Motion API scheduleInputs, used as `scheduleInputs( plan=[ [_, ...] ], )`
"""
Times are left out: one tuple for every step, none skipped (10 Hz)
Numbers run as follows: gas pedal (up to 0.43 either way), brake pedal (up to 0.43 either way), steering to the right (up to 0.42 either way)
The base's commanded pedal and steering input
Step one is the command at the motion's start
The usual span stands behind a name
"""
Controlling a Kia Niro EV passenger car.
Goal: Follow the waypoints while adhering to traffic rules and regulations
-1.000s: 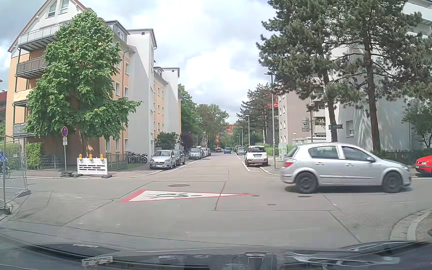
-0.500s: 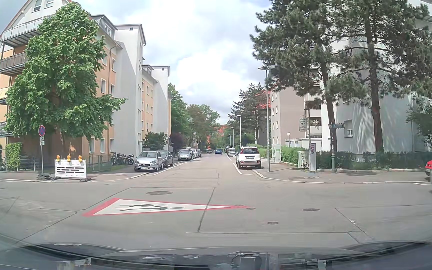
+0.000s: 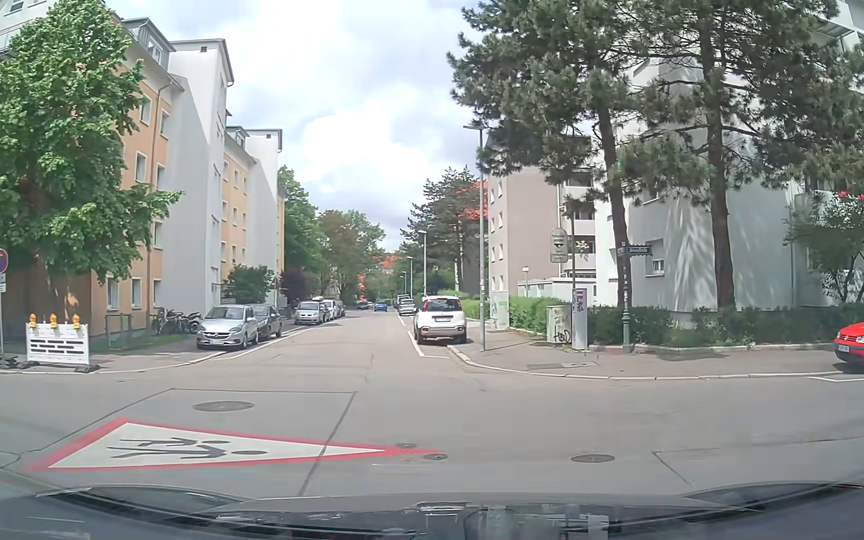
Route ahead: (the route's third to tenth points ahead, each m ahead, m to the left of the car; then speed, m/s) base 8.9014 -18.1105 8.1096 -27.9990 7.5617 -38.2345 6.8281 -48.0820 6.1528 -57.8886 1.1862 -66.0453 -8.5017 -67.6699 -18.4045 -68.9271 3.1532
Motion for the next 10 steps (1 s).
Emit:
scheduleInputs(
  plan=[
    [0.000,0.000,0.415],
    [0.000,0.000,0.456],
    [0.008,0.000,0.484],
    [0.028,0.000,0.517],
    [0.039,0.000,0.551],
    [0.039,0.000,0.576],
    [0.039,0.000,0.608],
    [0.039,0.000,0.628],
    [0.047,0.000,0.645],
    [0.059,0.000,0.668]
  ],
)
